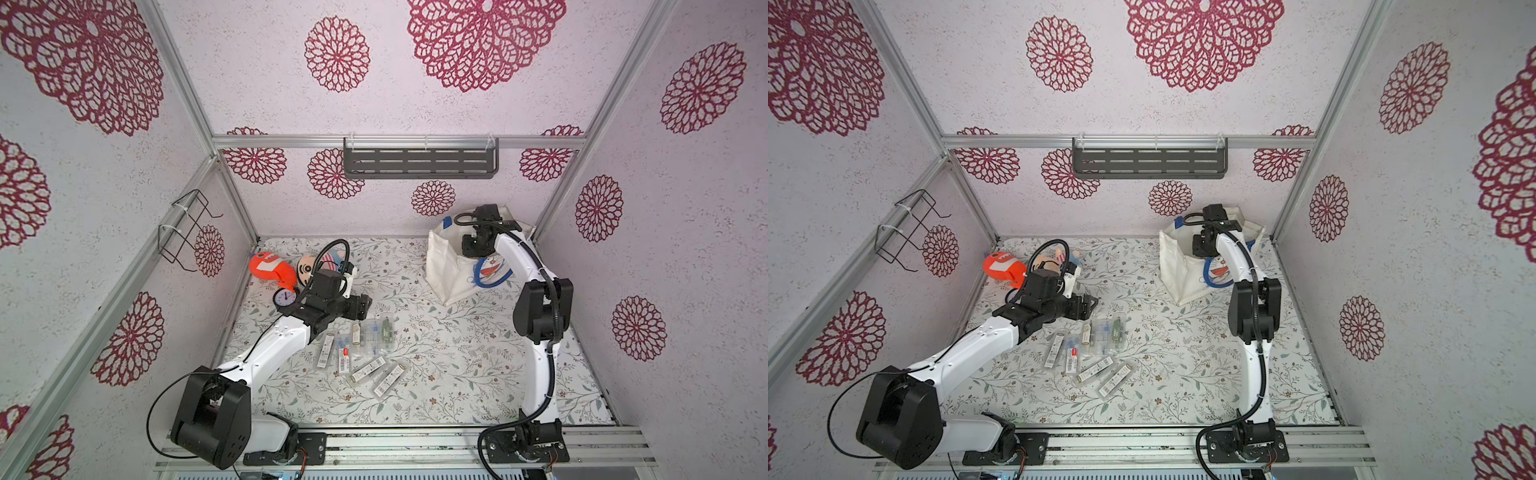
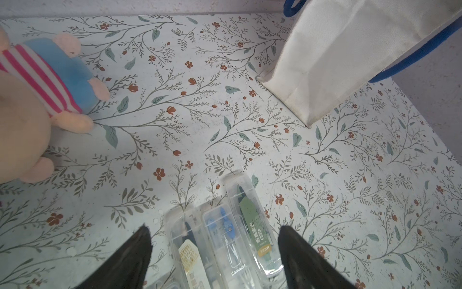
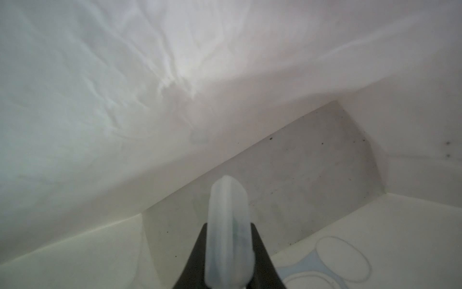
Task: Put the compass set into the canvas bag
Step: Place the compass set in the canvas bag.
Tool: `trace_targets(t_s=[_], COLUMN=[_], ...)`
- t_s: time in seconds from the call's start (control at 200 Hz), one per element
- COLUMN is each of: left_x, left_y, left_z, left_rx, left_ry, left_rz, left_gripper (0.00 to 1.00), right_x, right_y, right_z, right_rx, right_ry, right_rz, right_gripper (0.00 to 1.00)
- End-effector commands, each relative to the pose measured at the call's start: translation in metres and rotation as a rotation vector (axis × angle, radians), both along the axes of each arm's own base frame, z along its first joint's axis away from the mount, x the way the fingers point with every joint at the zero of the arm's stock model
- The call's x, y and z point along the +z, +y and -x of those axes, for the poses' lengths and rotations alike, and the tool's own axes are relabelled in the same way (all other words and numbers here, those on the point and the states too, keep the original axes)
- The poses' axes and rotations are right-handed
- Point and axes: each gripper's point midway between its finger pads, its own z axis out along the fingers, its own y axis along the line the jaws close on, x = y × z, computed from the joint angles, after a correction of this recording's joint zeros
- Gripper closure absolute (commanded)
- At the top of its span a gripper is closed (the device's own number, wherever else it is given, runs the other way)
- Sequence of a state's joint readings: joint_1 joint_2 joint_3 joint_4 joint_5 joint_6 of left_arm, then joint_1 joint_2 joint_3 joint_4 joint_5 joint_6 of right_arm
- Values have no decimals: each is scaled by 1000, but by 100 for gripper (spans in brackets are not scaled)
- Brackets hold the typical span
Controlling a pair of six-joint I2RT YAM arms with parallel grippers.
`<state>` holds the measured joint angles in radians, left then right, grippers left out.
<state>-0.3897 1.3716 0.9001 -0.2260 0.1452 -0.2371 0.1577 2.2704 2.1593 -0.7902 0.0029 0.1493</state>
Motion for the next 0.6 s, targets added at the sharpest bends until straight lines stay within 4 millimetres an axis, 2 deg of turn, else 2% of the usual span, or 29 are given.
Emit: trace_targets(t_s=[0.0,0.18,0.47,0.595], left_x=[3,3,-9,-15], left_y=[7,14,11,21], left_z=[4,3,5,3], left_rx=[12,36,31,81], left_ry=[-7,-18,21,55], left_rz=[-10,-35,-26,-46], left_gripper=[16,16,16,16], right_x=[-3,-20,-35,-36], right_y=[12,27,49,54], right_z=[11,32,77,85], right_rx=[36,65,109,113], right_ry=[36,86,134,131], right_rz=[-9,-51,-84,-93], right_gripper=[100,100,100,100])
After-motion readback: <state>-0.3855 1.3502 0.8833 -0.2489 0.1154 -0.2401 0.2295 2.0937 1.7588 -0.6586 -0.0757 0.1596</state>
